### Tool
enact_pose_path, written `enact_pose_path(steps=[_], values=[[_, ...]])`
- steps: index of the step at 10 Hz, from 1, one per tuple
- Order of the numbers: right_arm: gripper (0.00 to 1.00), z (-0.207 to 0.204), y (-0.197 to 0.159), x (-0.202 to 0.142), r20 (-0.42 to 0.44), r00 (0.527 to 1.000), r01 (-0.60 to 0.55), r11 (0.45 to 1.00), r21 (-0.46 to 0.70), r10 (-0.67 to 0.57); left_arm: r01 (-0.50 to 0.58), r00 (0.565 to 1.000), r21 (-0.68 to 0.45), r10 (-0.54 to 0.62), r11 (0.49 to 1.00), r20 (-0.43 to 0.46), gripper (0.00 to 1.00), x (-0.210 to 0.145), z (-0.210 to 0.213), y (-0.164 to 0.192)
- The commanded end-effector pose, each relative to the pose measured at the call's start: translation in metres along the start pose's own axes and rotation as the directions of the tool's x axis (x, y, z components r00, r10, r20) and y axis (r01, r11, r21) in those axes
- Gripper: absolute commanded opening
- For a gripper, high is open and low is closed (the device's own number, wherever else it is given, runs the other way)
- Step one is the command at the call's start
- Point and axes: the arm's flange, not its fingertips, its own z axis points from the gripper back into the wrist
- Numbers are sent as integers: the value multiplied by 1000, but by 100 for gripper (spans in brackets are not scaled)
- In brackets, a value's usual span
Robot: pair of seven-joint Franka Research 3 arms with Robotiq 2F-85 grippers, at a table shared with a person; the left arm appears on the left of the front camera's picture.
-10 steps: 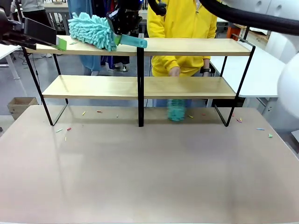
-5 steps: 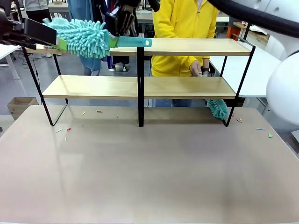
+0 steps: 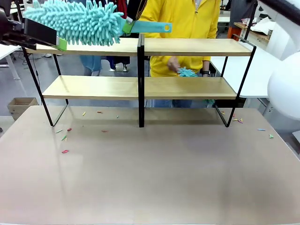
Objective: Clean the shelves.
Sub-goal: Clean another randomly selected level of the Shelf with the Duster.
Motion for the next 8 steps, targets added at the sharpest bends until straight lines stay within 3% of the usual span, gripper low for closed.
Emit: enact_pose_path(steps=[1,4,6,8], values=[[0,13,-11,8,38,999,35,999,-2,-35,-2,1000,3,2,1000,2,100,0,0,1],[0,51,39,-77,154,972,192,979,-74,-179,-2,1000,3,2,1000,2,100,0,0,1],[0,77,114,-162,264,925,307,947,-97,-273,-2,1000,3,2,1000,2,100,0,0,1],[0,66,178,-222,278,881,402,916,-13,-383,-2,1000,3,2,1000,2,100,0,0,1]])
